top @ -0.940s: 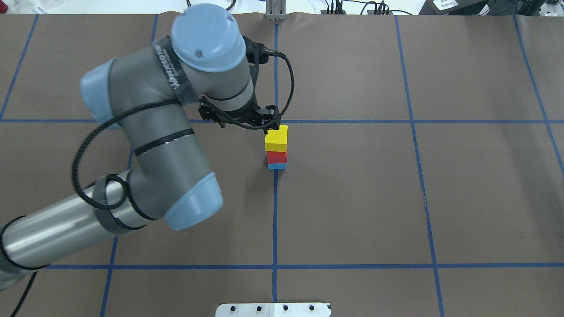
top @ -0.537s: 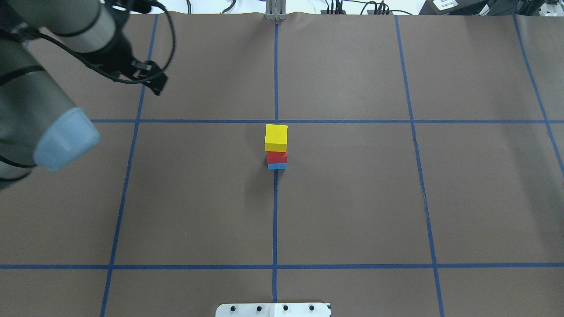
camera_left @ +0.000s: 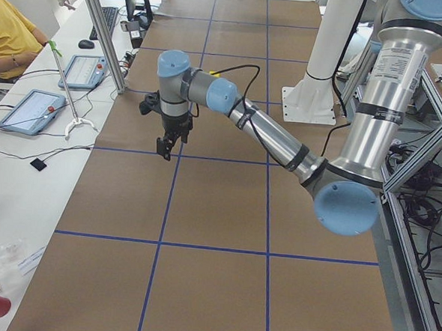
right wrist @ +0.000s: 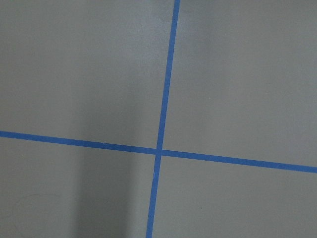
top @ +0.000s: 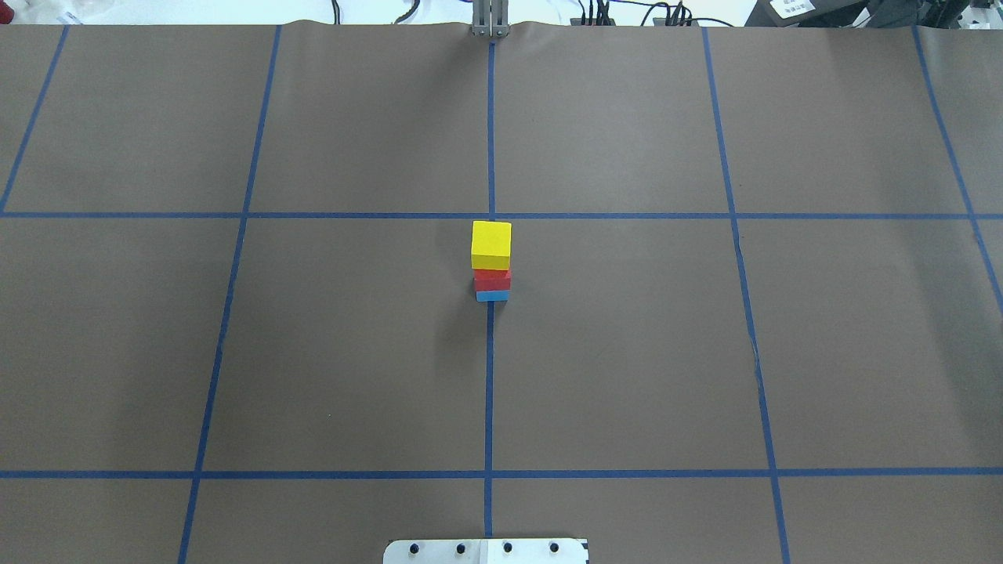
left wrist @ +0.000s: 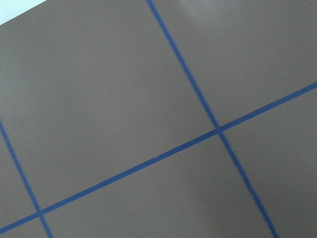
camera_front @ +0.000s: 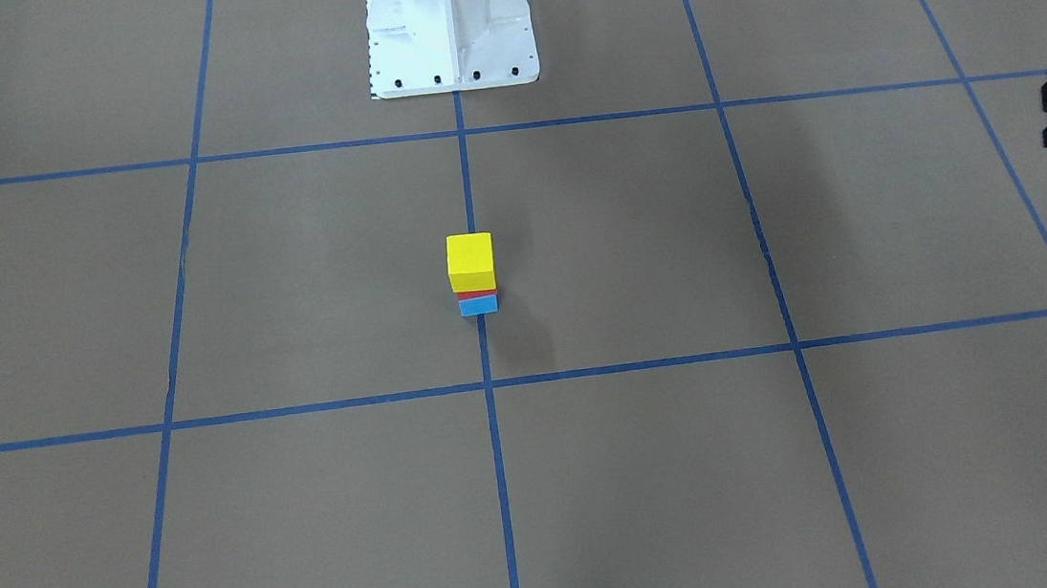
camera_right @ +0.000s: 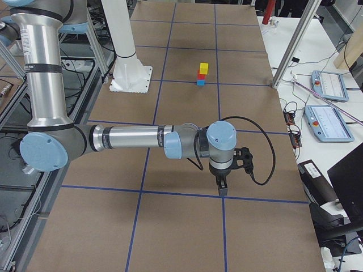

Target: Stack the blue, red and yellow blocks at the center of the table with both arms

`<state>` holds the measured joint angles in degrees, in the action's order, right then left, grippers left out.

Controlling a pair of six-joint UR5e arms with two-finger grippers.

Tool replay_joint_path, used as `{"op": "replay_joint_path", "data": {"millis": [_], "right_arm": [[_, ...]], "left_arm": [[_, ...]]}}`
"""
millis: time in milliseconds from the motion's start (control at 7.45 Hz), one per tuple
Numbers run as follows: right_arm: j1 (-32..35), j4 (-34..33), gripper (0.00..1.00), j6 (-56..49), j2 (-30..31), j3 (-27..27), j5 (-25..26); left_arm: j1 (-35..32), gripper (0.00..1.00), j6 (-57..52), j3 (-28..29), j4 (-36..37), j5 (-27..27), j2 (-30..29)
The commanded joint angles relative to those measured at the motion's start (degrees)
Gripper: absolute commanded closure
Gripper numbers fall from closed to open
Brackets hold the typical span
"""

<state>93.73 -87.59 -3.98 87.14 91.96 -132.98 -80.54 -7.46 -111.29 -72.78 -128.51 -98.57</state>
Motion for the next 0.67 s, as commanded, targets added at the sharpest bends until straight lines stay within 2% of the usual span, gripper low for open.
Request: {"op": "replay_joint_path", "data": {"millis": [0, 134, 269, 403, 537], "right_arm": [[0.05, 0.4, 0.0, -0.15, 1.01, -0.11, 3.59], [0.05, -0.39, 0.0, 0.37, 1.01, -0.46, 2.91], [0.05, -0.39, 0.0, 0.73, 1.1, -0.47, 2.99], [0.05, -0.05, 0.0, 0.73, 1.45, -0.55, 3.17], [0.05, 0.31, 0.0, 0.64, 3.11, -0.47, 2.65]], "left_arm": [[-7.39, 0.0, -1.68, 4.81, -2.97, 0.01, 8.29], [-10.22, 0.0, -1.68, 10.68, -9.77, 0.1, 9.78], [-14.69, 0.0, -1.77, 13.7, -18.72, -0.51, 14.41], [-15.17, 0.0, -1.59, 13.38, -23.77, -0.52, 17.85], [-14.91, 0.0, -1.5, 14.25, -23.99, -0.43, 17.54]]}}
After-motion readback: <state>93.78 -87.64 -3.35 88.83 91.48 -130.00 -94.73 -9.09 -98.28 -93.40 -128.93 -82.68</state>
